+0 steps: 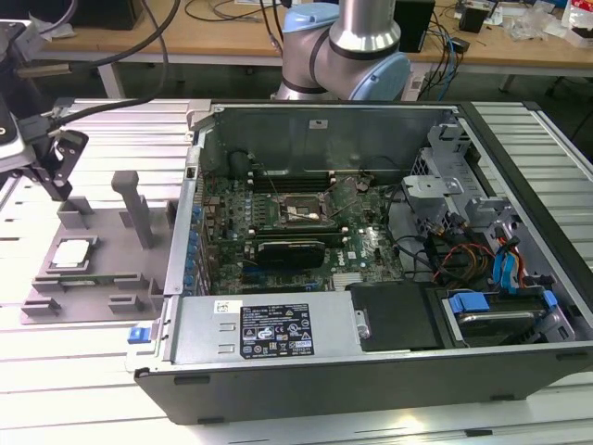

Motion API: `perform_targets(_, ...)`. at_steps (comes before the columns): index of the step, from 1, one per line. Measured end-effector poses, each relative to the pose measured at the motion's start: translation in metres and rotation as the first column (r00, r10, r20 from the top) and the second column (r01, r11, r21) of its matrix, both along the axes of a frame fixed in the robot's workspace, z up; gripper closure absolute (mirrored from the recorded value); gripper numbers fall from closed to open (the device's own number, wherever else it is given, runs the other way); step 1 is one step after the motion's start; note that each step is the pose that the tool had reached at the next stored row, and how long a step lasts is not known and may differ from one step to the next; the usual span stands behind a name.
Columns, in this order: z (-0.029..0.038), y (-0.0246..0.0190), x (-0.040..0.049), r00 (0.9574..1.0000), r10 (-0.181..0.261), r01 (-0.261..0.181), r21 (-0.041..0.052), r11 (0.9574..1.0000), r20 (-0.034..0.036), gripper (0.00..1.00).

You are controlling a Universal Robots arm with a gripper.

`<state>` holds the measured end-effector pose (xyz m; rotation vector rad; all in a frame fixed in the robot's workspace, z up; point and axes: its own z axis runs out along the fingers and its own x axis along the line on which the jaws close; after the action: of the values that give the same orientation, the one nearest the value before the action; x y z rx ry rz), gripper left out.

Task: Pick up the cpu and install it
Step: 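Pick up the cpu and move it towards the insertion slot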

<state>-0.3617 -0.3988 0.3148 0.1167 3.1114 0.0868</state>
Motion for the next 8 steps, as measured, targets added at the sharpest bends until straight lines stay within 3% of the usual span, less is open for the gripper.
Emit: perform_targets(8, -0.0113, 0.0, -0.0075, 1.0, 0.0, 0.0, 0.0001, 1.0, 0.0, 0.89)
